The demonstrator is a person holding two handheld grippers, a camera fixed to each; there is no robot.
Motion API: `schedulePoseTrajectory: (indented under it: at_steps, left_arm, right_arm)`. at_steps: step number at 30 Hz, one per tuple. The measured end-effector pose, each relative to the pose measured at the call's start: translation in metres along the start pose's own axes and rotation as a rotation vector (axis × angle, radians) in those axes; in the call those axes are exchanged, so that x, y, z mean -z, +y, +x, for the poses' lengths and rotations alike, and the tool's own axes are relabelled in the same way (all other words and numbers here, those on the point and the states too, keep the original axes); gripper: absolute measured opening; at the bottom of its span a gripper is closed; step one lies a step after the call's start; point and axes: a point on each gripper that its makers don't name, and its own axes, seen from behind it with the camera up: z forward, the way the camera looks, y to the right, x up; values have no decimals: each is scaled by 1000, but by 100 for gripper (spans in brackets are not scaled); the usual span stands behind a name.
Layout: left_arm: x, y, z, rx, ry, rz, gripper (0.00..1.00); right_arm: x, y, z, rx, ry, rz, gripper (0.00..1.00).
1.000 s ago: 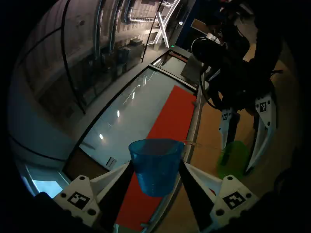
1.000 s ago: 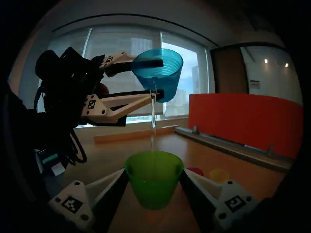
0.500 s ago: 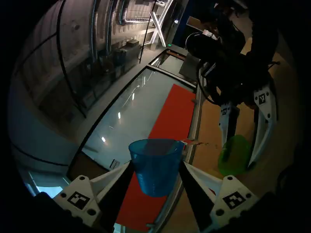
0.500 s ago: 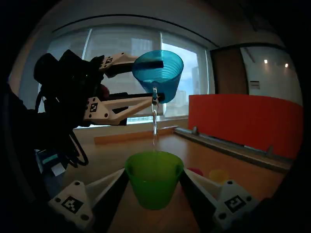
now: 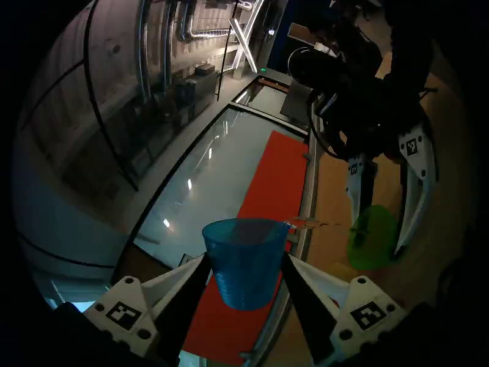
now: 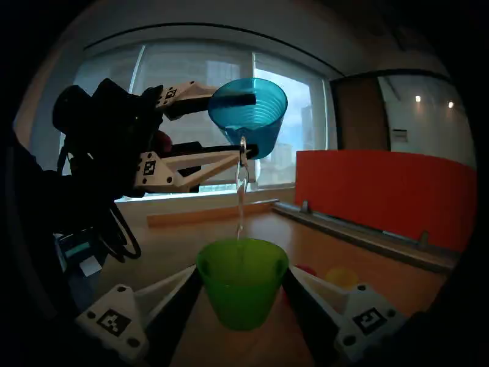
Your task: Pour water
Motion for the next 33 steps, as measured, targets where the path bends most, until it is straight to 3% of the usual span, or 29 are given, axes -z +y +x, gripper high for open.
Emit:
schedulePoseTrajectory:
  at_steps: [33]
  left_arm:
    - [3,-5,8,-122,0,9,81]
  right_arm:
    - [2,1,3,10,4,-8,89]
